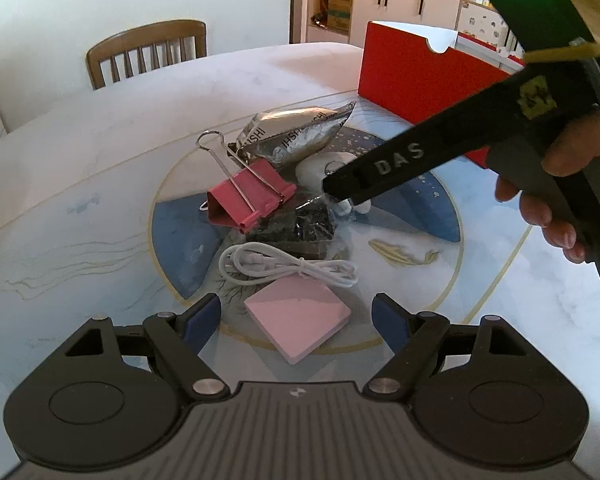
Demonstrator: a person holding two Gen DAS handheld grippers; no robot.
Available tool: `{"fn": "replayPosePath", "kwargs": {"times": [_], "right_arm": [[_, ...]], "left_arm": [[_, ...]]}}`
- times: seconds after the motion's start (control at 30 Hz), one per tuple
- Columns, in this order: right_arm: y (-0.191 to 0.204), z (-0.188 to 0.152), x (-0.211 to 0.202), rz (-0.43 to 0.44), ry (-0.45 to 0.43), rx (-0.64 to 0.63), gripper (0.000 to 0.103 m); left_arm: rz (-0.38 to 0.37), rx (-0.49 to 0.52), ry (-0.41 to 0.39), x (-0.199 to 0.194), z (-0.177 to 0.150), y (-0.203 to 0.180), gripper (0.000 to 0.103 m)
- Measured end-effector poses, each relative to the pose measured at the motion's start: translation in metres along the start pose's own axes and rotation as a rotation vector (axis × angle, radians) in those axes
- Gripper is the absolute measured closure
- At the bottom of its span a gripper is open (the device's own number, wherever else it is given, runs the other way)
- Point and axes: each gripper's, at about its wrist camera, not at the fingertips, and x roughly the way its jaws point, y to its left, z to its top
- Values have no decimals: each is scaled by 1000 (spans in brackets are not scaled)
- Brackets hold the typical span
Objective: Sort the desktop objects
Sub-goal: 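Lower the right tool onto the white tooth-shaped plush and close it, then grasp the pink sticky-note pad with the left tool while the right tool lifts the plush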
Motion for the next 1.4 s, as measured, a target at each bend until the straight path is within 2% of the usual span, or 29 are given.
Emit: {"fn": "replayPosePath", "kwargs": {"times": [0.17, 0.33, 0.4, 0.47, 0.53, 0.8, 1.17, 1.4], "right_arm": [[4, 5, 8, 15, 1, 10, 16], [8, 9, 17, 25, 12, 14, 24], [7, 10, 20, 30, 22, 26, 28], [6, 9, 21, 34, 26, 31, 29], [7, 8, 21, 31, 26, 22, 30], [7, 9, 18, 41, 22, 13, 52], [3, -6, 4, 36, 32, 27, 53], [5, -29, -15, 39, 54, 21, 53]], "left_arm": [[21, 8, -7, 2, 0, -3, 23], [38, 12, -13, 0, -2, -5, 27], [35, 13, -16, 0, -3, -6, 30], [31, 19, -19, -1, -2, -7, 40], [28, 23, -18, -1, -1, -7, 43], [33, 13, -14, -5, -4, -7, 47], [8, 9, 38, -17, -11, -8, 47], [-60, -55, 116, -27, -11, -2, 47]]}}
